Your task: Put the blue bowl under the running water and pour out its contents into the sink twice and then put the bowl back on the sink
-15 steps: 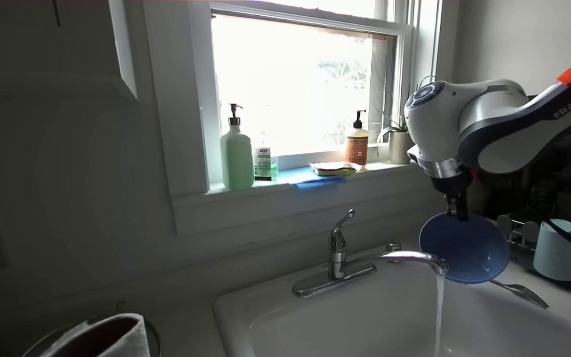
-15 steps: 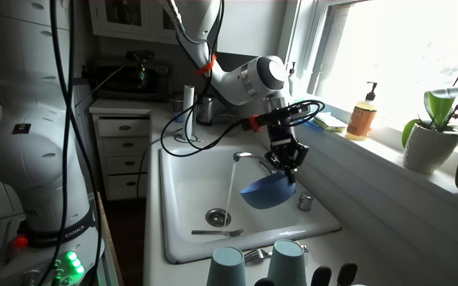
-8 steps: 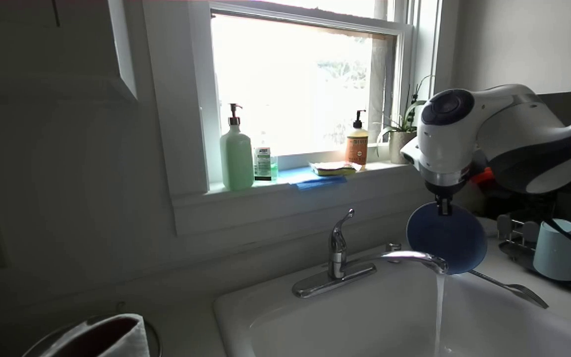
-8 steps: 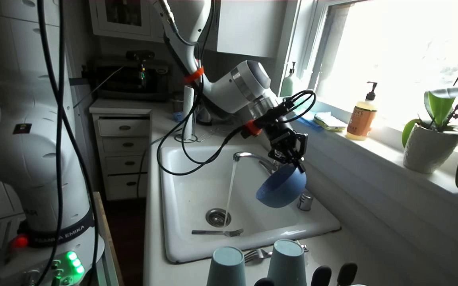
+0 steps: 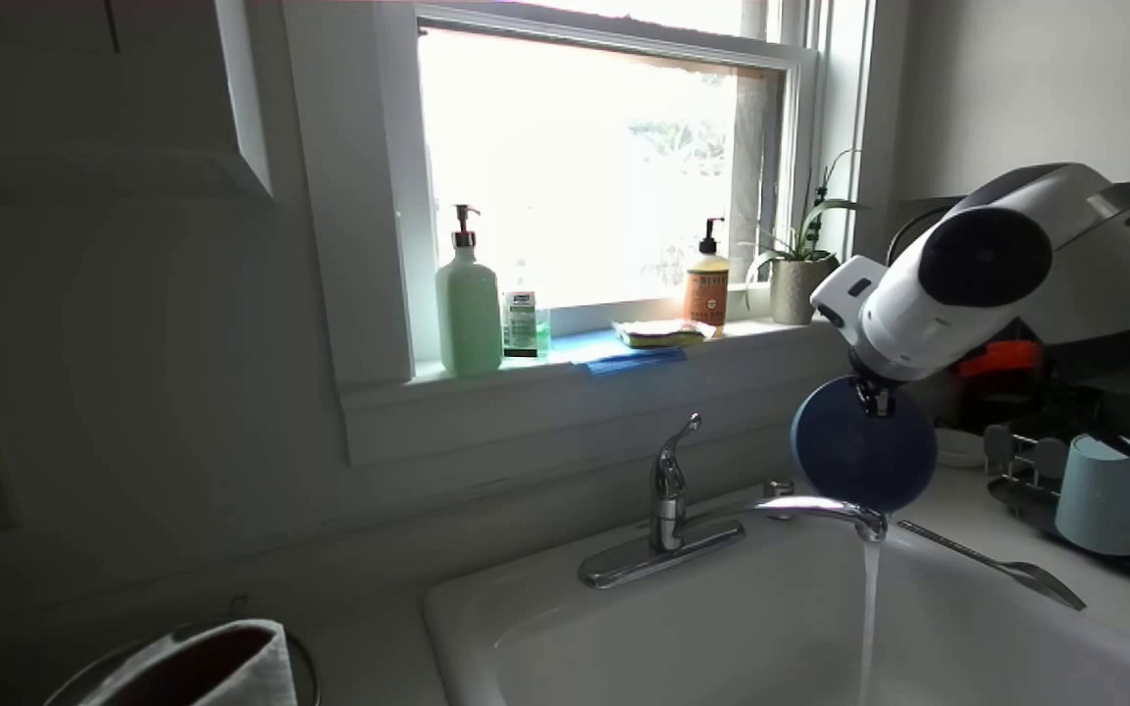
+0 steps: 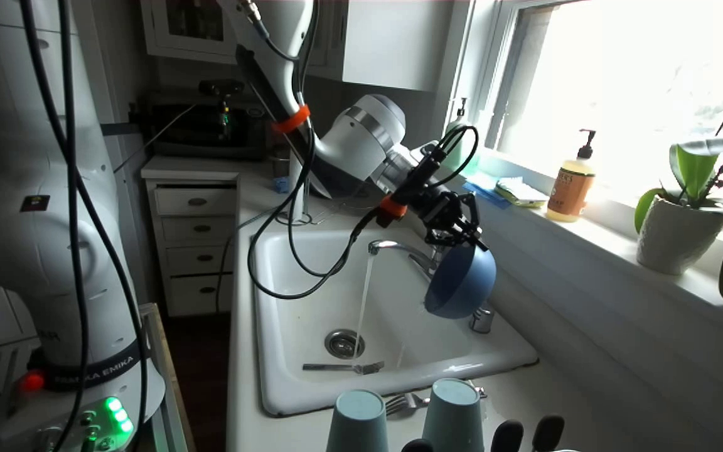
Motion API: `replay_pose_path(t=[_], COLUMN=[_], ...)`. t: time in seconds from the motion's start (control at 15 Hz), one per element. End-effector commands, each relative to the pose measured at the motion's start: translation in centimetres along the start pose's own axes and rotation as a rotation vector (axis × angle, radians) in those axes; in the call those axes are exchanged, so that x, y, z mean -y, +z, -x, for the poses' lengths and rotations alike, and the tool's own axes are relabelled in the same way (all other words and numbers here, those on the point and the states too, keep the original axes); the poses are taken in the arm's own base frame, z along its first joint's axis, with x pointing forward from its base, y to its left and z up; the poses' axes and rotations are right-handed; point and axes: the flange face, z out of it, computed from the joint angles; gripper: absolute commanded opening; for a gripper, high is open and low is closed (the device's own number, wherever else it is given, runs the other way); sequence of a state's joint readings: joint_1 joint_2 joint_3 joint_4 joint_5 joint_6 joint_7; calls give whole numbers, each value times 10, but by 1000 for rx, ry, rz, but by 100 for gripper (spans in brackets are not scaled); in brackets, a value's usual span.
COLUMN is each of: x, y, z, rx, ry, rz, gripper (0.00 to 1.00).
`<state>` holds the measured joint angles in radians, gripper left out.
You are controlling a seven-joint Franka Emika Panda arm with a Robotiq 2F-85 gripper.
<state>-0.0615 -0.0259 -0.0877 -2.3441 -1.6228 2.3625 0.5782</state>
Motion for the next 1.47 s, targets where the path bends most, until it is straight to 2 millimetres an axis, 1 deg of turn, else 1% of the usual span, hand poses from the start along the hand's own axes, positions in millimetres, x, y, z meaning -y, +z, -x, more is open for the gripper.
replay_pose_path(t=[0.0, 0.47, 0.8, 1.0, 1.2, 1.4], x=[2, 9, 13, 8, -5, -23], y=[-19, -33, -36, -30, -21, -5], z=[13, 21, 28, 28, 26, 28], rx=[-77, -198, -256, -205, -130, -22], ry=[11, -1, 2, 47, 141, 230], rz=[72, 192, 233, 177, 86, -48], gripper=[1, 1, 1, 1, 1, 1])
